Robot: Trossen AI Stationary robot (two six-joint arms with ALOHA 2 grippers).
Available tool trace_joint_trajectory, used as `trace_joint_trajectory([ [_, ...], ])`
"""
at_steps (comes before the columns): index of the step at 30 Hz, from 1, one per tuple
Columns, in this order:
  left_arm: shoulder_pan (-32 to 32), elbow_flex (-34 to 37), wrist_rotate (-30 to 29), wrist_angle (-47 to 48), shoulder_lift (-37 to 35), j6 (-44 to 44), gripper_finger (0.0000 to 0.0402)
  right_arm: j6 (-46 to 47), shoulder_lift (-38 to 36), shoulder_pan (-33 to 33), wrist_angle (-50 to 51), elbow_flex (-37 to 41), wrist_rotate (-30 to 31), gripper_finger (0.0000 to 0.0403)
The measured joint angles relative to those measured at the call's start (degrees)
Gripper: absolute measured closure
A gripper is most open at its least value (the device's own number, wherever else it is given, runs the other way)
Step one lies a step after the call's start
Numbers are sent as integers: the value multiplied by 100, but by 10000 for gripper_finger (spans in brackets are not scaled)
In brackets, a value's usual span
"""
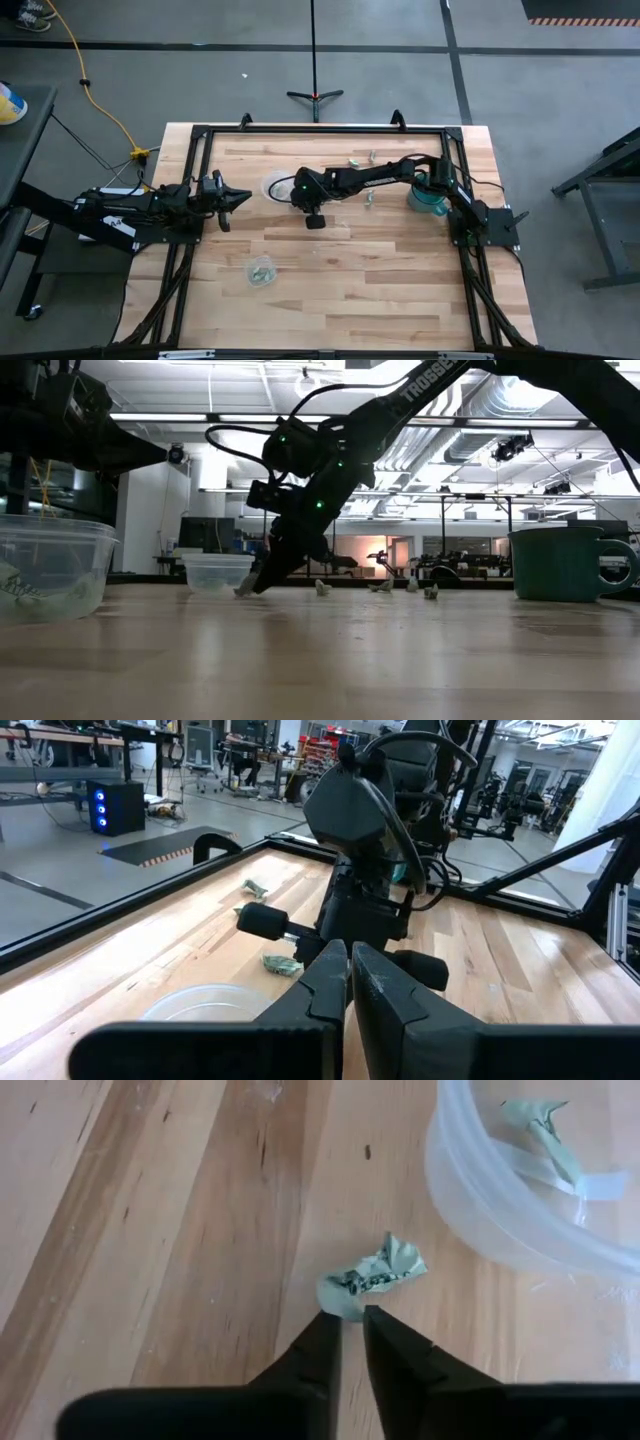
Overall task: Pick and place items into bin
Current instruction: Put the white stevia packet into the top transparent bin
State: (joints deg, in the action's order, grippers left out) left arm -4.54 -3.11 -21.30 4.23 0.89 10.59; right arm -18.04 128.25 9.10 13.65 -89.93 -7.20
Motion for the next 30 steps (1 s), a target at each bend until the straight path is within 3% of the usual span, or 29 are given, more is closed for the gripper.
trace_joint_trajectory([
  [5,0,2,2,2,0,0,346,131,0,0,13,0,-89,399],
  [9,0,1,1,2,0,0,346,290,0,22,203,0,-313,387],
  [14,2,2,0,2,0,0,346,440,-11,22,417,-9,-364,307],
  [22,1,2,1,2,0,0,346,1570,-11,18,-60,-4,-400,155],
  [26,1,2,2,2,0,0,346,1779,-11,-65,-240,-4,14,119],
  [30,2,0,0,0,0,-2,346,1694,-11,-188,-253,-4,467,111],
])
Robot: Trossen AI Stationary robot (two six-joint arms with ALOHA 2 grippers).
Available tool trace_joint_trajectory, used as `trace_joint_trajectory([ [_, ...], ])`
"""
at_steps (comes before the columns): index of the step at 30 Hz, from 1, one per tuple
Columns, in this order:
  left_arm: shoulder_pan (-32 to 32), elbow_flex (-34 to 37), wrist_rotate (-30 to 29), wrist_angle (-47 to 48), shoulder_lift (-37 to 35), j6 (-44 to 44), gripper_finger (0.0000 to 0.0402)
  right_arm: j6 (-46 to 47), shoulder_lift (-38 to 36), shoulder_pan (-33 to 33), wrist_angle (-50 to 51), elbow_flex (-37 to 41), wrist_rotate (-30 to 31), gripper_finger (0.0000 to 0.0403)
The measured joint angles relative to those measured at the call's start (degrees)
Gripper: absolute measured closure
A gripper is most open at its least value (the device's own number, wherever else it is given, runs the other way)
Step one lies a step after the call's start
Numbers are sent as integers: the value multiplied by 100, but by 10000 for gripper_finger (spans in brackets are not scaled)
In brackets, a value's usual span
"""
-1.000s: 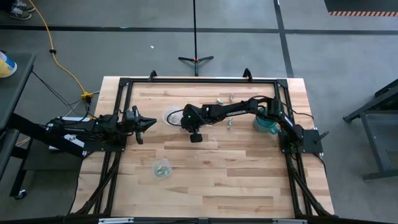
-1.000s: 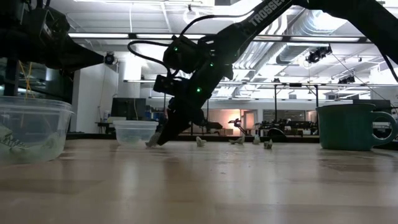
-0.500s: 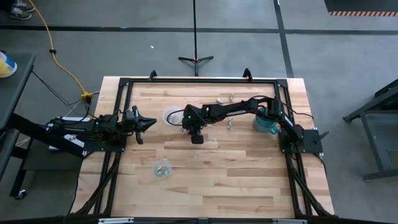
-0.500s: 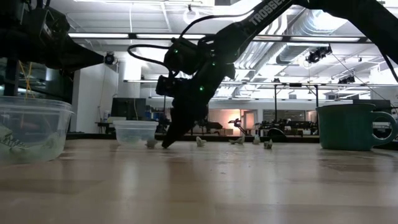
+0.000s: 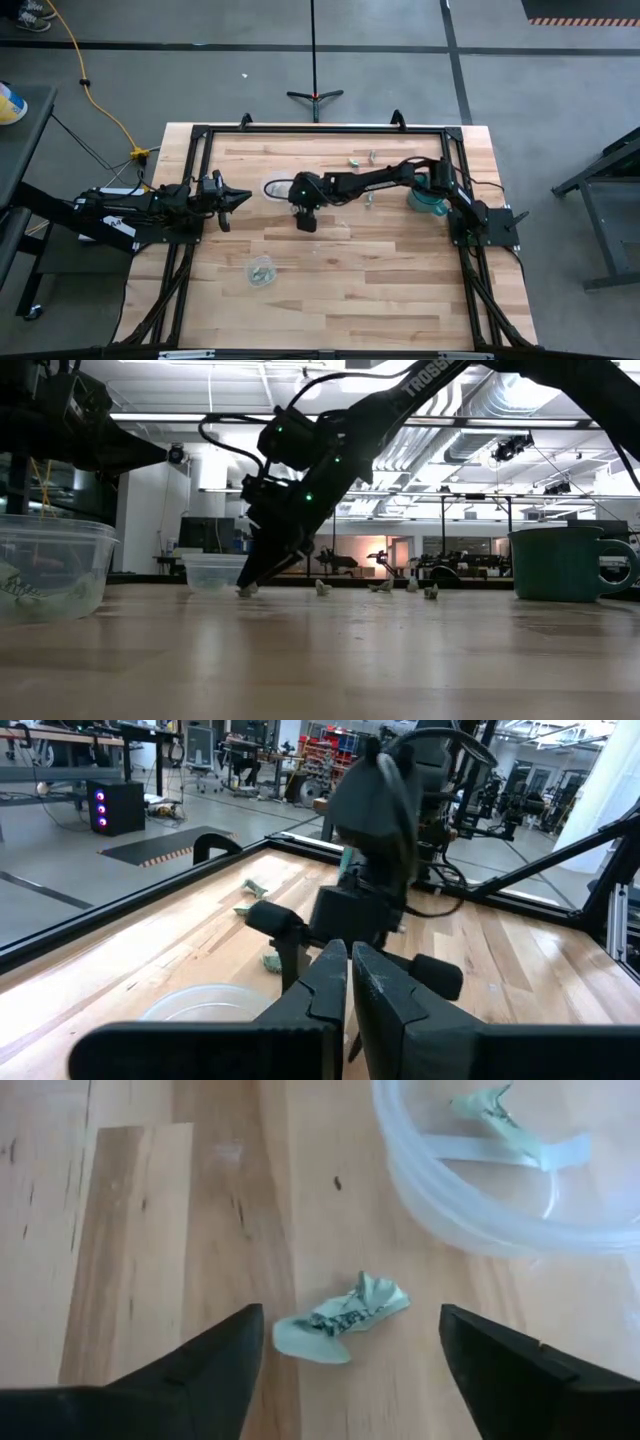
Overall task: Pick and place items into bin
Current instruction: Put the white stevia packet into the top transparent bin
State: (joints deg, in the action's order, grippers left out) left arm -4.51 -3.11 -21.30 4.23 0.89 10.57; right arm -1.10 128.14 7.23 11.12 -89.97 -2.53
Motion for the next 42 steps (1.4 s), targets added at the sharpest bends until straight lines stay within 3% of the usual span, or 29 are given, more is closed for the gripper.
trace_joint_trajectory([
  [6,0,0,0,2,-2,2,346,20,0,-146,-194,0,78,119],
  [26,-1,2,0,0,-1,2,346,-24,225,-166,-246,-4,75,215],
  [30,-2,1,1,1,0,2,346,2,219,-168,-174,-6,145,259],
  [34,-2,2,0,0,0,2,346,111,216,-166,-168,-7,265,334],
  [37,-2,2,0,2,0,1,346,62,203,-162,-356,2,-218,389],
  [40,-2,2,0,2,0,0,346,-92,178,-176,-638,-148,-964,381],
  [42,-1,2,1,0,-2,2,346,-231,122,-200,-798,-365,-1087,379],
])
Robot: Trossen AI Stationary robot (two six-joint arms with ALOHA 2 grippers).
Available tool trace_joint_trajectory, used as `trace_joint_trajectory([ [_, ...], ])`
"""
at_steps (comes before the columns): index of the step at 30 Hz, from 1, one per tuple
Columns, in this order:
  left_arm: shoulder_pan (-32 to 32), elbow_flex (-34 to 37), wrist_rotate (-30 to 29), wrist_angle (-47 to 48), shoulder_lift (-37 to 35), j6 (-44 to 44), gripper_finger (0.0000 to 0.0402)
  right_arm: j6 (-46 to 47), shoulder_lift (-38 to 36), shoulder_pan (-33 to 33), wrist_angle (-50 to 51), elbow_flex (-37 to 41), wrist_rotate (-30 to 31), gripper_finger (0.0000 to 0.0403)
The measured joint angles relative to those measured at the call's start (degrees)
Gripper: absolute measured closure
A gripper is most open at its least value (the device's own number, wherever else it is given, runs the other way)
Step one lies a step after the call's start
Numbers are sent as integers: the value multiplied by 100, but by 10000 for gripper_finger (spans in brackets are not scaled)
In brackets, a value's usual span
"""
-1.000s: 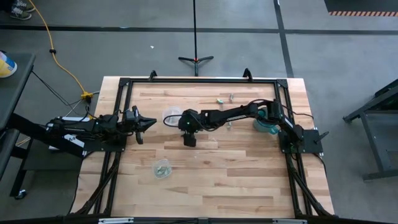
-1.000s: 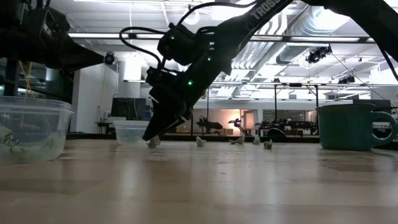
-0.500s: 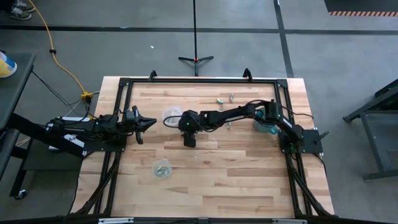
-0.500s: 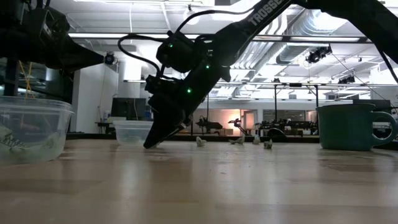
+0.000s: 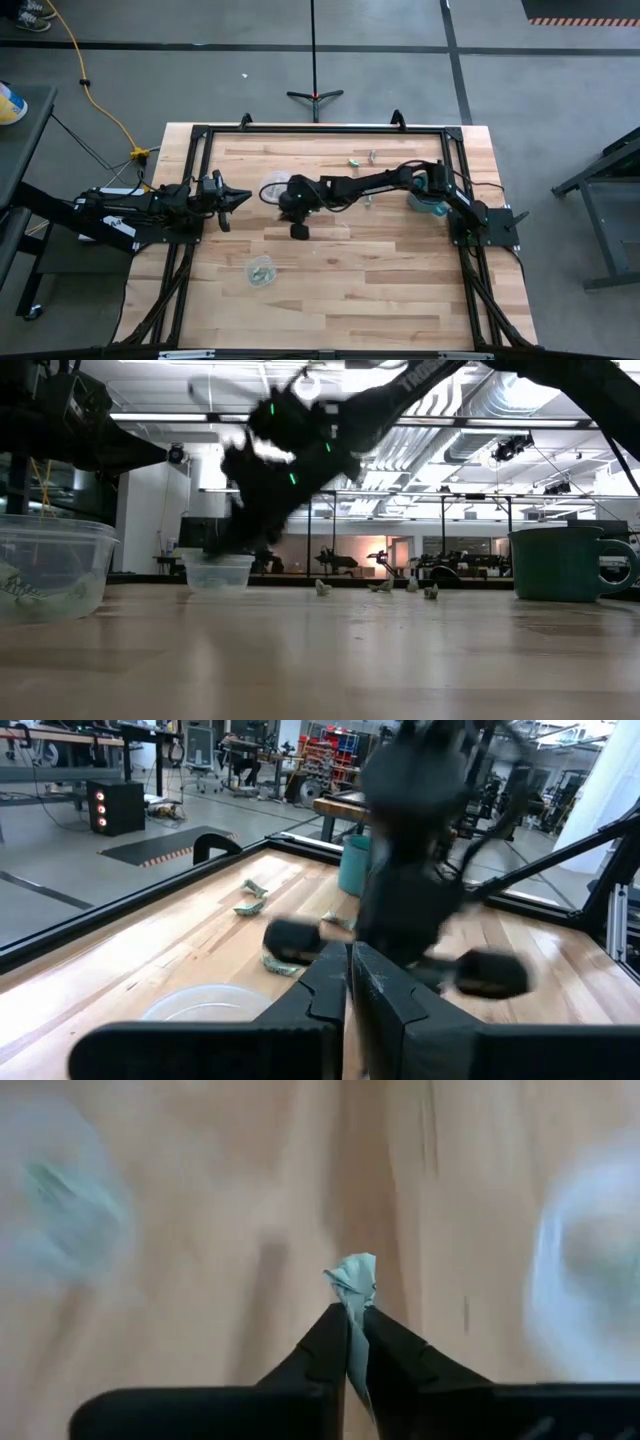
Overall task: Pick and place items into bin
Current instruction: Put the white stevia packet into the top transparent bin
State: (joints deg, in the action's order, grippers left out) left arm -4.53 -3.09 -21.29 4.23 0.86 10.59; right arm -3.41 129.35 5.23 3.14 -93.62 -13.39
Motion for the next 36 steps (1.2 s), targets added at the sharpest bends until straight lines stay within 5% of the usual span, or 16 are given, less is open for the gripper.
trace_joint_trajectory([
  [5,0,0,1,2,2,-1,346,-530,-47,34,91,-559,207,394],
  [10,1,0,1,2,2,0,346,-852,-56,188,480,-898,1716,381],
  [17,1,0,1,2,2,0,346,-539,-37,536,561,-908,873,388],
  [28,-1,0,1,2,2,0,346,-490,-37,526,728,-908,1039,263],
  [36,0,0,1,2,2,0,346,776,-299,725,2836,-910,2556,209],
])
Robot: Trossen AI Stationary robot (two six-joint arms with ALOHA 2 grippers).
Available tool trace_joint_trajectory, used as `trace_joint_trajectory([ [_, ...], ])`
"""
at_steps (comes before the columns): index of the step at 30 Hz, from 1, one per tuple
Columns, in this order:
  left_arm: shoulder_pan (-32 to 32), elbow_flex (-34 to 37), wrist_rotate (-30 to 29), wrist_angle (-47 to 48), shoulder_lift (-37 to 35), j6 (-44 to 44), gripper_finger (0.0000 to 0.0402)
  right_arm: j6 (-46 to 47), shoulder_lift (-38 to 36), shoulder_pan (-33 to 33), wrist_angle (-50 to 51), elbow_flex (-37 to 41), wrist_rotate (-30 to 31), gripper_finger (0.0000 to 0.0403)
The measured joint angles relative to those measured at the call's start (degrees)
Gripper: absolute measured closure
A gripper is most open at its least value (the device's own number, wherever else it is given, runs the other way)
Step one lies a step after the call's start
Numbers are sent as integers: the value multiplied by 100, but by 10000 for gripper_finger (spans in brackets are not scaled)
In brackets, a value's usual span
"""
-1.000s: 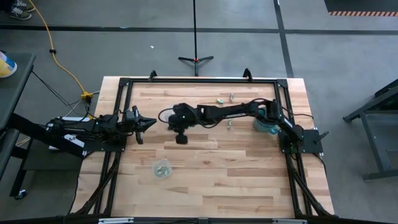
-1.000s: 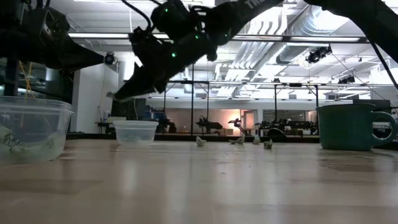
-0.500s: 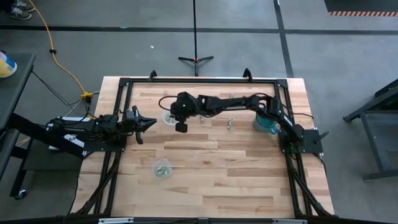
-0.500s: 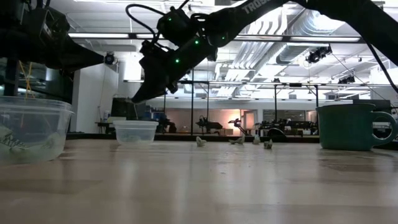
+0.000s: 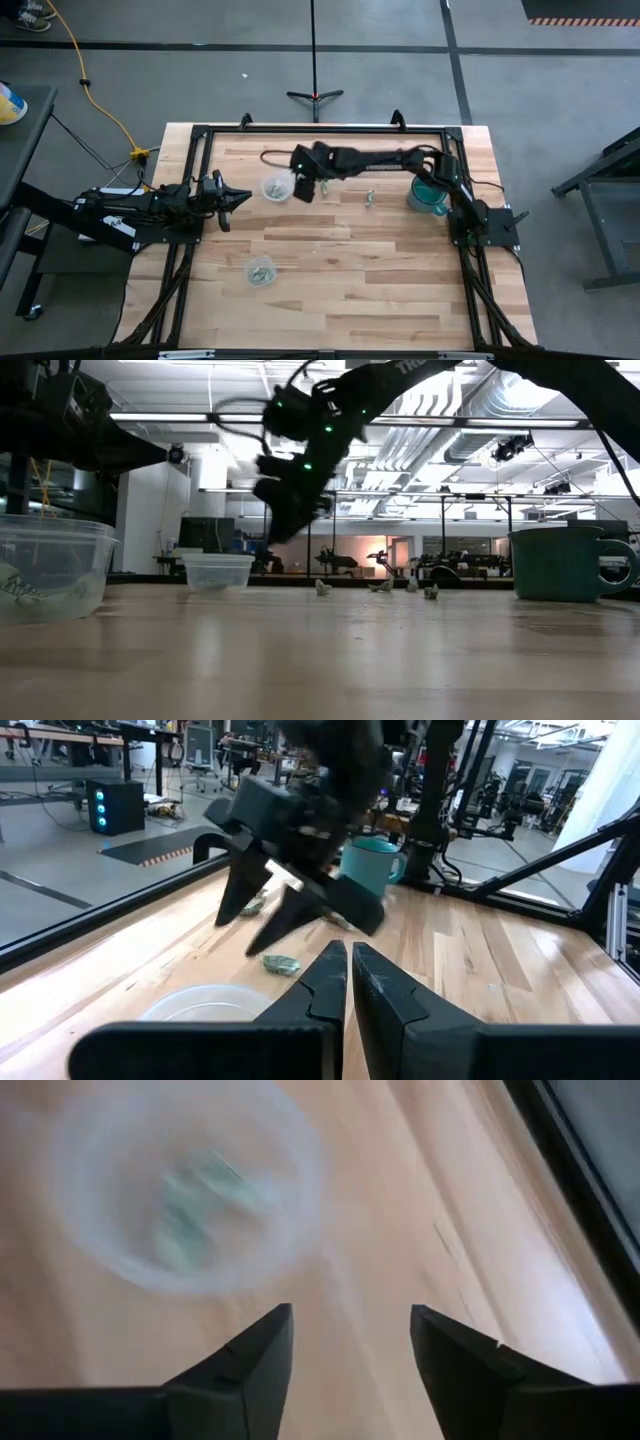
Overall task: Pick and place items into bin
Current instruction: Put the white stevia packet into the top transparent bin
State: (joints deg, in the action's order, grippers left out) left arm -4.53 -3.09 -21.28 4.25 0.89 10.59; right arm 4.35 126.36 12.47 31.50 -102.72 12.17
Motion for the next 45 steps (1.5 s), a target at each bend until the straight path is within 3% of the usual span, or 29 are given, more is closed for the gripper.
trace_joint_trajectory([
  [5,1,0,2,0,9,-2,346,889,-22,210,1231,87,-376,212],
  [16,1,-1,2,0,9,-2,346,1113,-22,267,750,845,-373,219],
  [20,1,0,2,0,9,-2,346,1085,-24,304,491,1058,-761,226],
  [25,1,0,2,0,9,-2,346,981,-52,308,96,1334,-1038,269],
  [32,0,-2,2,0,9,-2,346,928,-48,295,-209,1394,-1087,391],
  [40,0,0,2,0,11,-4,346,369,31,155,-767,809,-618,396],
  [45,0,0,2,0,11,-4,346,-310,3,-105,-1344,266,-817,399],
])
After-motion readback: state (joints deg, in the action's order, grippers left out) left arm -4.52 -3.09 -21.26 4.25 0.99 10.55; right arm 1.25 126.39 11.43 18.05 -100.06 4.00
